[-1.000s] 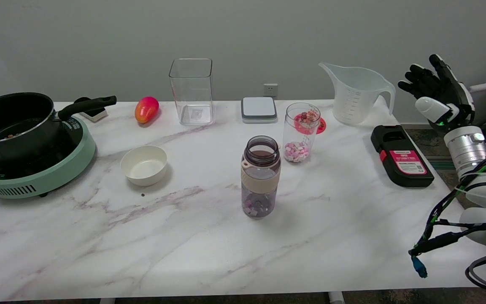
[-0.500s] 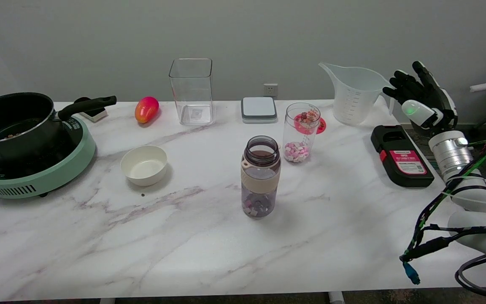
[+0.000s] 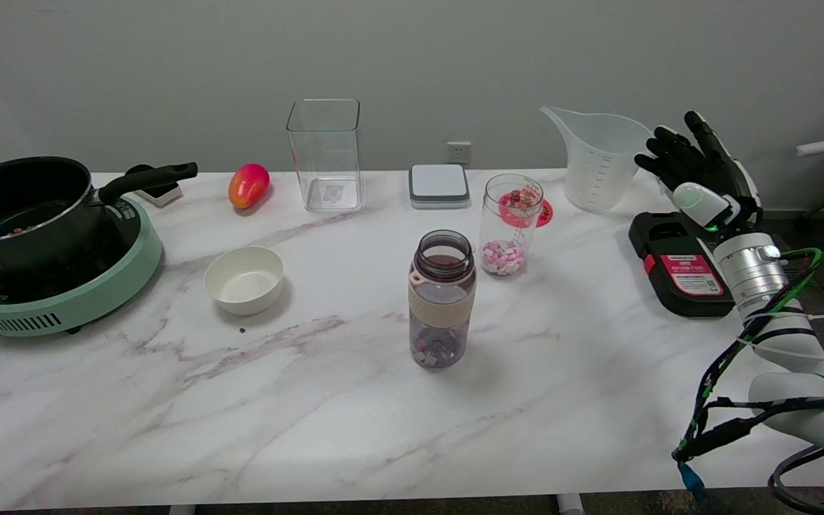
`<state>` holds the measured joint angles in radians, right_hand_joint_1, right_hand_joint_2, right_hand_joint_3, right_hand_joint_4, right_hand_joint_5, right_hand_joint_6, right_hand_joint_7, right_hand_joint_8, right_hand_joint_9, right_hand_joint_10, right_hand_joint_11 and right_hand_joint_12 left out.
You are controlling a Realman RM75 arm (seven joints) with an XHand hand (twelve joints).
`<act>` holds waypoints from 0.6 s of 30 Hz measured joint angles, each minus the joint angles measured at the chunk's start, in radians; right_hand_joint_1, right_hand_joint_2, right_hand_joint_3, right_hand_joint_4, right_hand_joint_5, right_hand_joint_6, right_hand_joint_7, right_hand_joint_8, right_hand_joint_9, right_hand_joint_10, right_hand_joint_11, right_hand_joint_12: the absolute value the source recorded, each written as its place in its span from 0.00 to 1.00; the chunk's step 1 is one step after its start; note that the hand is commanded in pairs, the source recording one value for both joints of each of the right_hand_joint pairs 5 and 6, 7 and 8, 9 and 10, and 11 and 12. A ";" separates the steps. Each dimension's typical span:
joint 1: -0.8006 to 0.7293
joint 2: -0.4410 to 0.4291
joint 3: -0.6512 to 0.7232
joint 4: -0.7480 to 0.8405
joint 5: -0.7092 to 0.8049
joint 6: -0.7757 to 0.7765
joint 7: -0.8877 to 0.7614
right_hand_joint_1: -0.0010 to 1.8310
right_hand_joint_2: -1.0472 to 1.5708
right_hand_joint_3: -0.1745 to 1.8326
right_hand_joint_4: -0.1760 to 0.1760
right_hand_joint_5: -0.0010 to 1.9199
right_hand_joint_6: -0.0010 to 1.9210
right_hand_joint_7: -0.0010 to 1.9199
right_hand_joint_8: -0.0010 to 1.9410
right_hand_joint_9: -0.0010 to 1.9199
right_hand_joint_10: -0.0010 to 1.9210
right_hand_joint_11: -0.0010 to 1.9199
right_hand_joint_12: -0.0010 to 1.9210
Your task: Pick up the measuring cup.
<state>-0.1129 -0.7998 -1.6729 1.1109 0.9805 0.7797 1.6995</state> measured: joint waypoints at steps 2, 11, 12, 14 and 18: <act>0.000 -0.001 -0.006 -0.002 -0.019 0.006 0.005 0.67 0.18 0.69 0.50 0.07 0.07 0.25 0.25 0.25 0.25 0.33 0.33; 0.006 -0.029 -0.030 0.020 -0.117 0.016 0.020 0.68 0.19 0.68 0.50 0.10 0.10 0.25 0.25 0.25 0.25 0.33 0.33; 0.007 -0.034 -0.032 0.025 -0.124 0.014 0.020 0.68 0.18 0.69 0.50 0.10 0.10 0.25 0.25 0.25 0.25 0.32 0.32; 0.009 -0.048 -0.037 0.034 -0.143 0.006 0.022 0.68 0.15 0.70 0.50 0.08 0.08 0.24 0.24 0.24 0.24 0.31 0.31; 0.025 -0.073 -0.049 0.039 -0.187 -0.010 0.025 0.68 0.10 0.72 0.50 0.05 0.05 0.23 0.23 0.23 0.23 0.29 0.28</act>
<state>-0.0878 -0.8728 -1.7222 1.1503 0.7932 0.7693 1.7249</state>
